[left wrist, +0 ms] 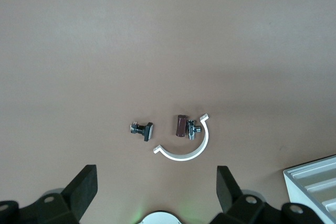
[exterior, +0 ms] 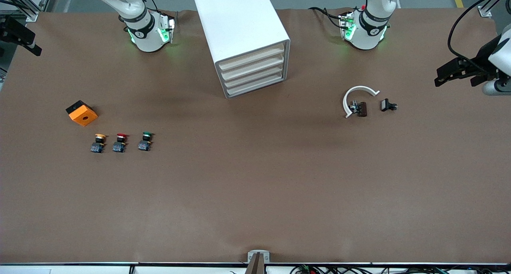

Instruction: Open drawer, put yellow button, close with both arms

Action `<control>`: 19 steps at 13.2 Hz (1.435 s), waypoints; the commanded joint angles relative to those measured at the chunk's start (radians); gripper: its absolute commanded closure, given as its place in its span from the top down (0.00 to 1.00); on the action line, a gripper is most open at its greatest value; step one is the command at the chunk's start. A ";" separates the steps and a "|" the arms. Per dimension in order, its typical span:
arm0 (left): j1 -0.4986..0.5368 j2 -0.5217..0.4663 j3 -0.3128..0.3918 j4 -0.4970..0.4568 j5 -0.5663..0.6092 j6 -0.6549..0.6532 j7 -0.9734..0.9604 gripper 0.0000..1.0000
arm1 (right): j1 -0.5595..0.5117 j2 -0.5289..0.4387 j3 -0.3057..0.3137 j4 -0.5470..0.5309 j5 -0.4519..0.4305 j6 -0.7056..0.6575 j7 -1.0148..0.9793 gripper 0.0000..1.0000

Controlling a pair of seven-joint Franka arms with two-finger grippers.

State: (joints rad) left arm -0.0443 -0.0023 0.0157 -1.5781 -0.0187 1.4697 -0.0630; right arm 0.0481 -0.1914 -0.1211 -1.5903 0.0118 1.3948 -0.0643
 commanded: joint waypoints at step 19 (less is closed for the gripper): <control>-0.106 0.381 -0.148 -0.076 -0.027 0.172 -0.860 1.00 | 0.007 -0.016 0.000 -0.002 -0.006 0.000 0.015 1.00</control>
State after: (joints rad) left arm -0.1381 0.3489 -0.1238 -1.6657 -0.0368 1.6432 -0.8388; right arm 0.0482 -0.1914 -0.1211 -1.5896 0.0118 1.3954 -0.0643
